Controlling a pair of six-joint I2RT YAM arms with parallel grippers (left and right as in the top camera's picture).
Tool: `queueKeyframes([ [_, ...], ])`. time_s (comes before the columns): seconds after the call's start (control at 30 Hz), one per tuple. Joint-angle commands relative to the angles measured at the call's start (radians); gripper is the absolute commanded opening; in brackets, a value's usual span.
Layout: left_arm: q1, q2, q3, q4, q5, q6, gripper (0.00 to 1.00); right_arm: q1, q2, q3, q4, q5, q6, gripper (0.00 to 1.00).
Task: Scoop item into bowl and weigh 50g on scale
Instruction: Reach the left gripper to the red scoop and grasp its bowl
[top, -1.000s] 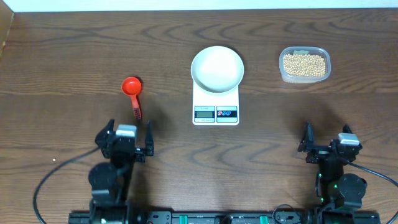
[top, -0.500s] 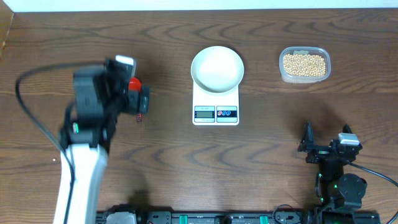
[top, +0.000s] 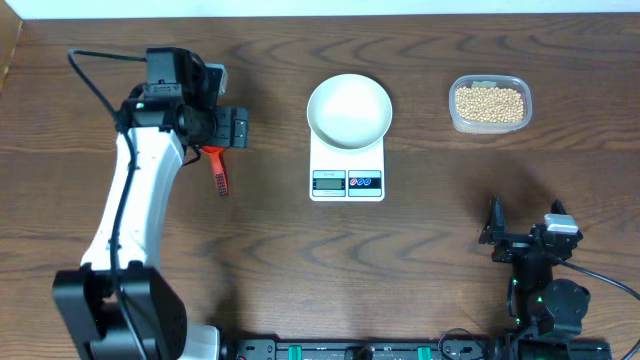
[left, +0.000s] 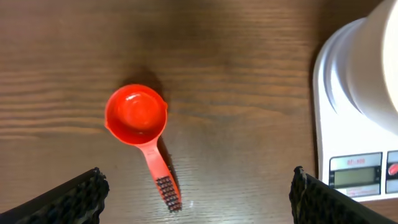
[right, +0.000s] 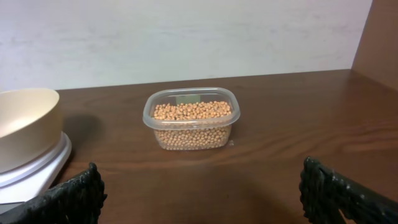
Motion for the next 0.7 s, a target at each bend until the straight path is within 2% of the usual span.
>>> queueKeyframes([
  [0.0,0.008,0.046,0.012,0.037,-0.048,-0.070,0.96,0.006,-0.006,-0.002,-0.004,0.003,-0.011,0.99],
  [0.1,0.035,0.098,0.012,0.092,-0.192,-0.210,0.96,0.006,-0.006,-0.002,-0.004,0.003,-0.011,0.99],
  [0.17,0.083,0.149,0.012,0.138,-0.218,-0.256,0.96,0.006,-0.006,-0.002,-0.004,0.003,-0.011,0.99],
  [0.37,0.149,0.239,0.012,0.213,-0.196,-0.240,0.95,0.006,-0.006,-0.002,-0.004,0.003,-0.011,0.99],
  [0.5,0.145,0.290,0.012,0.230,-0.152,-0.197,0.84,0.006,-0.006,-0.002,-0.004,0.003,-0.011,0.99],
  [0.67,0.142,0.385,0.012,0.240,-0.152,-0.198,0.62,0.006,-0.006,-0.002,-0.004,0.003,-0.011,0.99],
])
